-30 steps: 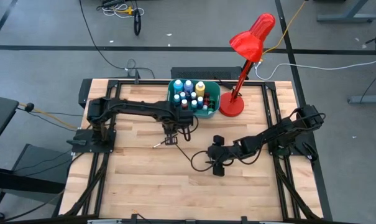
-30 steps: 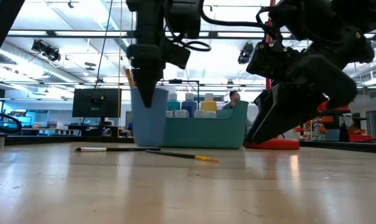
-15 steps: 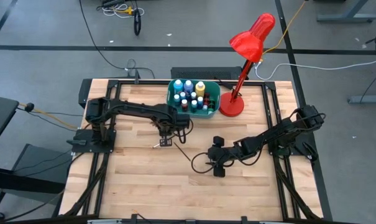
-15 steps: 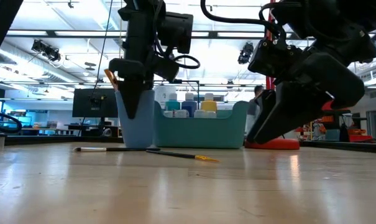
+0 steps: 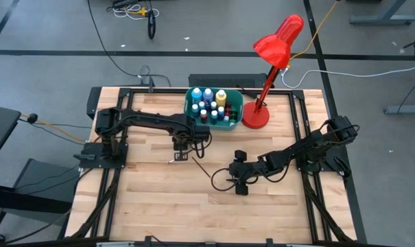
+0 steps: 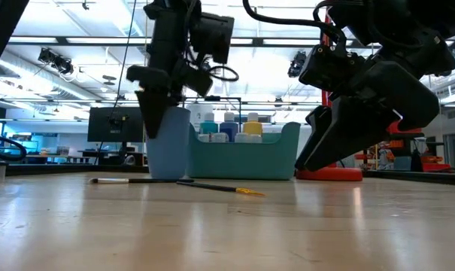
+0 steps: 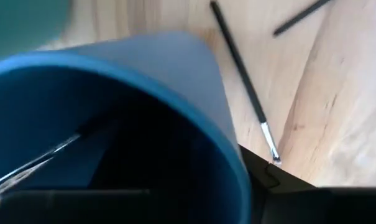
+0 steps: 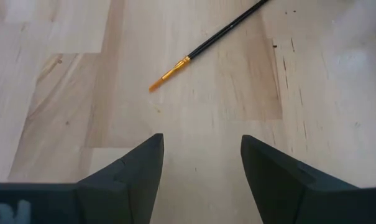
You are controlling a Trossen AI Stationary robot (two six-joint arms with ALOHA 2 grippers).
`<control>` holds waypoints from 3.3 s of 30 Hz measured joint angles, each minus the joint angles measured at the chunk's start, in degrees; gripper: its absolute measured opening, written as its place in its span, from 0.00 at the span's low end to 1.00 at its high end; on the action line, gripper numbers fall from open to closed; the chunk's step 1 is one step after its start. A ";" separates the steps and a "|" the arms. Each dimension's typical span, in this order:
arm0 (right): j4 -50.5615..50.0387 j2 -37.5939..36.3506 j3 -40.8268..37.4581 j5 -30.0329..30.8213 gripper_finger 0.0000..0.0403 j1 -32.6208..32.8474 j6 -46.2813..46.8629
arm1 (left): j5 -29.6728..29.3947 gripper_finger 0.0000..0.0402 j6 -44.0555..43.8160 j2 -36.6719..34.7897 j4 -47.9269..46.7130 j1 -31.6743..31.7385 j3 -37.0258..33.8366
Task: Pick & Place Paint Supplies
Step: Adjust the blue cup, then put the silver paint brush into the blue cup
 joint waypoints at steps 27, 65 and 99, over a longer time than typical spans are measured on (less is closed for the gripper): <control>-0.03 0.00 -0.04 -0.14 0.54 0.00 0.63 | -21.78 0.25 -17.59 -16.51 -3.35 -20.49 8.04; 6.83 0.00 -0.02 -0.07 0.54 0.00 -2.56 | -40.50 0.24 -48.04 -18.87 91.58 -36.11 -67.57; 7.16 0.00 -0.02 -1.55 0.54 -0.03 -2.78 | -35.05 0.04 -31.78 -16.44 87.46 -36.00 -51.39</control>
